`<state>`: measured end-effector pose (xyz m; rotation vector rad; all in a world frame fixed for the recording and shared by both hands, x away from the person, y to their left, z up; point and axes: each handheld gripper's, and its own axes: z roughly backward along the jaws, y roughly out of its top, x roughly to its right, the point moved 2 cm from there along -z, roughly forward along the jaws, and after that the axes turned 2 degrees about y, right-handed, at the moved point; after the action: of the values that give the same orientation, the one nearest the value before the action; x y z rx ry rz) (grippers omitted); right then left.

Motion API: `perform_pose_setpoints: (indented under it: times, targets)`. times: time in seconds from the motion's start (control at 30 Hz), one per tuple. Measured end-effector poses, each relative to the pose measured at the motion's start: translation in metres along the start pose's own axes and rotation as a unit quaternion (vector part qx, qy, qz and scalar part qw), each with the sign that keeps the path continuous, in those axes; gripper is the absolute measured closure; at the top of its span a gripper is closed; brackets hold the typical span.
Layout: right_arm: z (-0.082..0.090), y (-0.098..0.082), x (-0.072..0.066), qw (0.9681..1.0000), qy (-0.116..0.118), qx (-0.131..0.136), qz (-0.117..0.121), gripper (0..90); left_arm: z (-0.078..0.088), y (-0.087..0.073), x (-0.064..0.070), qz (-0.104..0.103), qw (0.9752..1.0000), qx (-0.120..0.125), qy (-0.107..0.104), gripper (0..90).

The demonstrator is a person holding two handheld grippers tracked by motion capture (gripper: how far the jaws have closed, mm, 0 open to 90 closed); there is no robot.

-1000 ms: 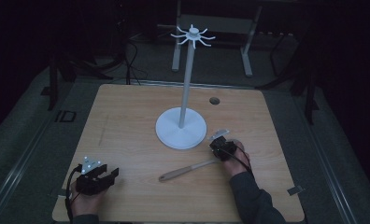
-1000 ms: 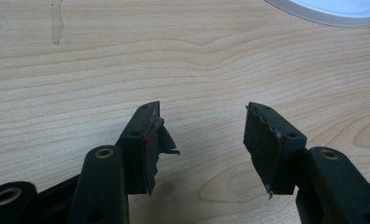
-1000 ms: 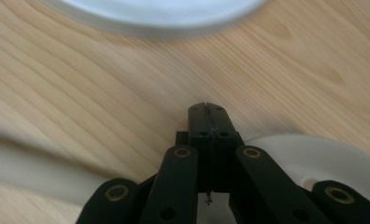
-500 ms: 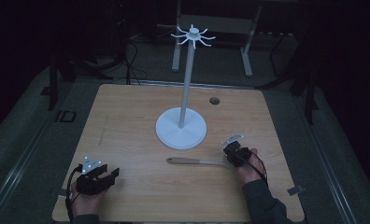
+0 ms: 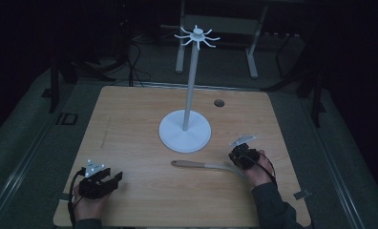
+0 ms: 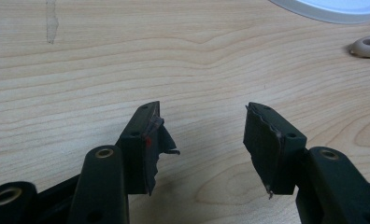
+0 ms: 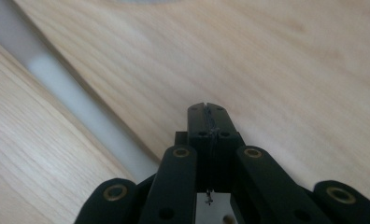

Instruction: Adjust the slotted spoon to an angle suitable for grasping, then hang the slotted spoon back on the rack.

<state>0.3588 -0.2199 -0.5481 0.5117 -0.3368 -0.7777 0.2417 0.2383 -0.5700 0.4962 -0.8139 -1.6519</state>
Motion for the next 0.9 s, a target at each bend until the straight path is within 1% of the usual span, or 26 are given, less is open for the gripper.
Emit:
perform_pose_setpoints:
  times: [0.13, 0.2, 0.33, 0.47, 0.5, 0.53, 0.63, 0.67, 0.73, 0.9]
  targets:
    - [0.009, 0.010, -0.002, 0.9994, 0.004, 0.030, 0.015, 84.3, 0.000, 0.000, 0.000, 0.001, 1.0000, 0.001, -0.001, 46.8]
    - [0.012, 0.014, -0.003, 0.9988, 0.004, 0.040, 0.029, 83.7, 0.000, 0.000, 0.000, 0.000, 1.0000, 0.000, -0.001, 46.8]
    - [0.016, 0.022, -0.007, 0.9974, 0.002, 0.053, 0.048, 82.3, 0.000, 0.000, 0.000, 0.002, 1.0000, 0.001, -0.001, 46.8]
    - [0.018, 0.026, -0.009, 0.9964, 0.003, 0.064, 0.056, 81.3, 0.000, 0.000, 0.001, 0.000, 1.0000, 0.001, -0.001, 46.8]
    - [0.018, 0.026, -0.009, 0.9964, 0.003, 0.064, 0.056, 81.3, 0.000, 0.000, 0.001, 0.000, 1.0000, 0.001, -0.001, 46.8]
    - [0.018, 0.030, -0.012, 0.9950, 0.007, 0.068, 0.073, 80.1, -0.001, 0.000, 0.000, 0.001, 1.0000, 0.001, -0.001, 46.8]
    - [0.020, 0.034, -0.015, 0.9941, 0.010, 0.068, 0.084, 79.5, 0.000, 0.000, 0.000, 0.002, 1.0000, 0.002, -0.001, 46.8]
    - [0.020, 0.034, -0.015, 0.9941, 0.010, 0.068, 0.084, 79.5, 0.000, 0.000, 0.000, 0.002, 1.0000, 0.002, -0.001, 46.8]
    - [0.021, 0.037, -0.017, 0.9934, 0.014, 0.065, 0.094, 79.1, 0.000, 0.000, 0.000, 0.001, 1.0000, 0.001, 0.000, 46.8]
    - [0.022, 0.043, -0.022, 0.9903, 0.024, 0.062, 0.122, 77.6, -0.001, 0.000, 0.001, -0.002, 1.0000, 0.000, 0.000, 46.7]
